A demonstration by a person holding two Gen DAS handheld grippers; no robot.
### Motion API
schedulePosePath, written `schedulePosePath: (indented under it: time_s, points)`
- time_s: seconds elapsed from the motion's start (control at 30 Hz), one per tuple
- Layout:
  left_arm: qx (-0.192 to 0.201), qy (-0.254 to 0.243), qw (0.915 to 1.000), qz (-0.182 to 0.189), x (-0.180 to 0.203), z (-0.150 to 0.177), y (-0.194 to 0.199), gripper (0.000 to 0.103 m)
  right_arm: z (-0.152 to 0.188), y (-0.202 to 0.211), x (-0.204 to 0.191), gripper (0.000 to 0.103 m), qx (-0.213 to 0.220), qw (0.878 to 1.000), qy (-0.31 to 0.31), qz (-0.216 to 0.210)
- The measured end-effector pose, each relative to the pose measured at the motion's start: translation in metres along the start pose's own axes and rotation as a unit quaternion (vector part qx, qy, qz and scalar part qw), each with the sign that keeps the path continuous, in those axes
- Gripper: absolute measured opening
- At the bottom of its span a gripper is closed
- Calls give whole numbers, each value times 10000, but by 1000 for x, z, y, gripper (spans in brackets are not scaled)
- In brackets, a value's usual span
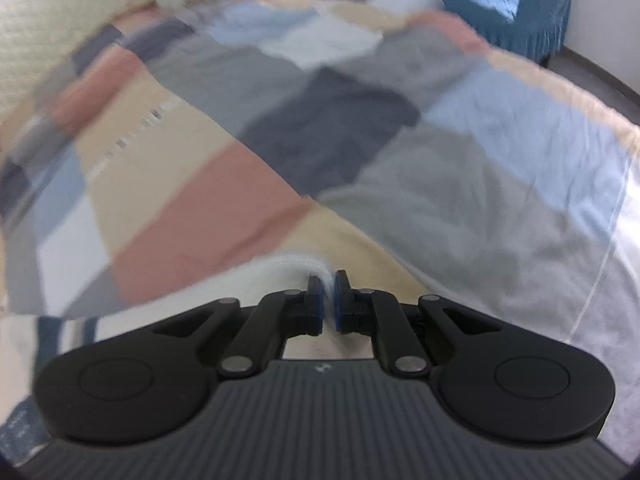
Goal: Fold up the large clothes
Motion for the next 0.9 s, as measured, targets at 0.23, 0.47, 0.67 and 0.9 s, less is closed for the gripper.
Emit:
schedulePosePath:
  time_s: [0.23,0.47,0.67,0.9]
  points:
    - [311,146,9994,72,-2,-3,2,61,7,-39,-1,27,124,9997,64,197]
    - [315,58,9995,18,4,-2,2,61,21,-17,49,57,560,9956,-740,-95]
    - [224,-124,9996,135,14,7,7,61,57,11,66,59,1195,9783,-1334,-1039]
    - [174,-554,9982,129,31,27,10,60,96,-17,52,59,687,9675,-1858,-1573]
Point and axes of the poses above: each gripper's, at about its wrist camera, not at the fingertips, and y roughly against the way its jaws point, x to its right, z to its underside, the point moved 2 cm from there along -y, roughly the way its jaws point, and after that the axes turned 10 degrees about y, right-handed, at the moved point
